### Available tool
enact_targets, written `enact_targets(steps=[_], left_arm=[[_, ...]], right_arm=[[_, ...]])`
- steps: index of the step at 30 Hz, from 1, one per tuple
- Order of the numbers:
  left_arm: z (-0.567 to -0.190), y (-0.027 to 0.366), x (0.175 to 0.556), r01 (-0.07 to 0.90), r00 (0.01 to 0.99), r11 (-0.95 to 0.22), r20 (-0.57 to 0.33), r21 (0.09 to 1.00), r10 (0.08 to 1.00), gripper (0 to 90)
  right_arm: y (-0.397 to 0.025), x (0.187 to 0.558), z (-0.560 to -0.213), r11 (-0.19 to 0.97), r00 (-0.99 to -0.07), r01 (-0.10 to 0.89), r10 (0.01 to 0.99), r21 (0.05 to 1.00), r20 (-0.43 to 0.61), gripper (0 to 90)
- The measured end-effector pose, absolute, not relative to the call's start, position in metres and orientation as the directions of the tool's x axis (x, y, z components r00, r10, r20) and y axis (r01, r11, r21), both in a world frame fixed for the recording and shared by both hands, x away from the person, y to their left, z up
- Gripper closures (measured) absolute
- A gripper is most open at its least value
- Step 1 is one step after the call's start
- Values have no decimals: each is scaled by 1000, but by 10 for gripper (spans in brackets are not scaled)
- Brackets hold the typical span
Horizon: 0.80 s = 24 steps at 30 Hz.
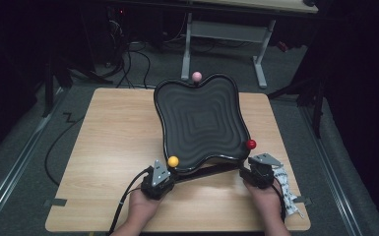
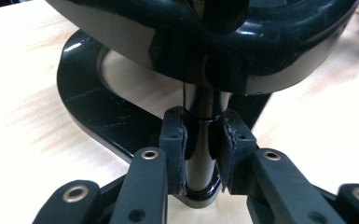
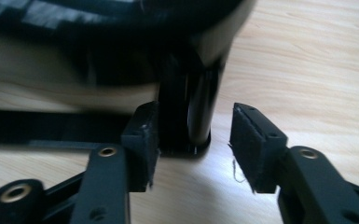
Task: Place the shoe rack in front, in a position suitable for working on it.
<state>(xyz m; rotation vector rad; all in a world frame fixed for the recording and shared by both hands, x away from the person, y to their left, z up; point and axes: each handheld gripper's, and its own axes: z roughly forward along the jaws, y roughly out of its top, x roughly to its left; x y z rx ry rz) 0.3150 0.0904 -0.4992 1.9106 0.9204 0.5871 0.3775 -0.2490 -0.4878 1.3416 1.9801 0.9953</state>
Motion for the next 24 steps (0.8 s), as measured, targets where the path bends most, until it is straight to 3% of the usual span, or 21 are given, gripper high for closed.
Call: enact_targets(steps=[1, 3, 7, 13, 18, 22, 24], left_arm=[[-499, 93, 310, 359, 614, -314, 31, 879, 789, 739], [-499, 96, 301, 358, 619, -320, 33, 877, 785, 739], [-500, 97, 280, 355, 647, -328, 24, 876, 762, 740], [-504, 85, 250, 314, 696, -338, 27, 887, 718, 739], [-502, 76, 251, 295, 731, -367, 39, 882, 682, 738], [-505, 74, 255, 276, 737, -372, 53, 887, 674, 720], [-504, 77, 256, 274, 737, -365, 50, 890, 674, 666]], right_arm=[[-247, 377, -488, 237, -364, 520, 931, 820, -38, 561], [-243, 374, -487, 247, -385, 505, 922, 827, -40, 713], [-245, 360, -486, 258, -407, 510, 913, 821, -34, 743], [-260, 326, -487, 262, -402, 507, 915, 821, -43, 741], [-272, 315, -487, 266, -394, 513, 918, 816, -52, 736], [-283, 311, -485, 237, -381, 525, 924, 818, -23, 600], [-288, 303, -485, 232, -370, 505, 928, 832, -34, 542]])
